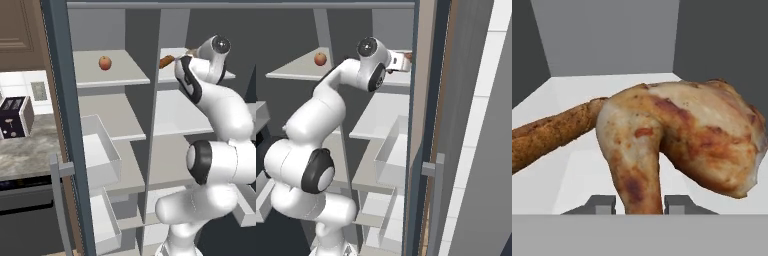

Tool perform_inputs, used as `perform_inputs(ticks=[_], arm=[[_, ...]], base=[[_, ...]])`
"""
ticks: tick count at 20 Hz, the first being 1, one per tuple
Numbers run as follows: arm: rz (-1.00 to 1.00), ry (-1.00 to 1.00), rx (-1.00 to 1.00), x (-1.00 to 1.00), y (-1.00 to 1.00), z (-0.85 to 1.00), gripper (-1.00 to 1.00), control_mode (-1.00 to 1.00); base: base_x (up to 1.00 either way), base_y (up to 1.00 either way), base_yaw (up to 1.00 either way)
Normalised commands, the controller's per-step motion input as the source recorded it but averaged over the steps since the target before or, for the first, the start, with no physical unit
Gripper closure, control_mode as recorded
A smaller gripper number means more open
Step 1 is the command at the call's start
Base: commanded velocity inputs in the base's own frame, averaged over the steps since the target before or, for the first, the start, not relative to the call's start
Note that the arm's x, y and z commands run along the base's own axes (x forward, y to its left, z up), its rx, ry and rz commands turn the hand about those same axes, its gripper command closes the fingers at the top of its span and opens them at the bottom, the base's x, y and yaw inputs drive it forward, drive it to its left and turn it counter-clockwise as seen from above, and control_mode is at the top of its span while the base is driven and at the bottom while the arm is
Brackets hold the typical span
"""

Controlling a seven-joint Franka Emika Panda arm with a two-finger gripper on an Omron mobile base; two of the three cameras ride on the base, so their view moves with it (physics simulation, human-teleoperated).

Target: There's a chicken drumstick in the fridge that needs to be moved to the freezer for freezing. Pick up the chicken drumstick from the fridge, place it on any shelf in the freezer, and close the fridge and freezer doors when done.

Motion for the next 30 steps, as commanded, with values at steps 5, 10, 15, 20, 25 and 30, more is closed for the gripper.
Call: perform_inputs(ticks=[5, 10, 15, 20, 25, 30], arm=[[0.02, -0.01, 0.00, -0.99, 0.30, 0.16, 1.00, -1.00], [0.04, 0.00, 0.00, -1.00, 0.47, 0.01, 1.00, -1.00], [0.06, -0.01, 0.00, -1.00, 0.30, 0.00, 1.00, -1.00], [0.18, -0.05, -0.02, -1.00, 0.44, -0.03, 1.00, -1.00], [0.30, -0.02, -0.12, -0.99, 0.72, -0.29, 1.00, -1.00], [0.24, 0.00, -0.27, -0.63, 0.63, -0.51, 1.00, -1.00]], base=[[0.00, 0.00, 0.00], [0.00, 0.00, 0.00], [0.00, 0.00, 0.00], [0.00, 0.00, 0.00], [0.00, 0.00, 0.00], [0.00, 0.00, 0.00]])
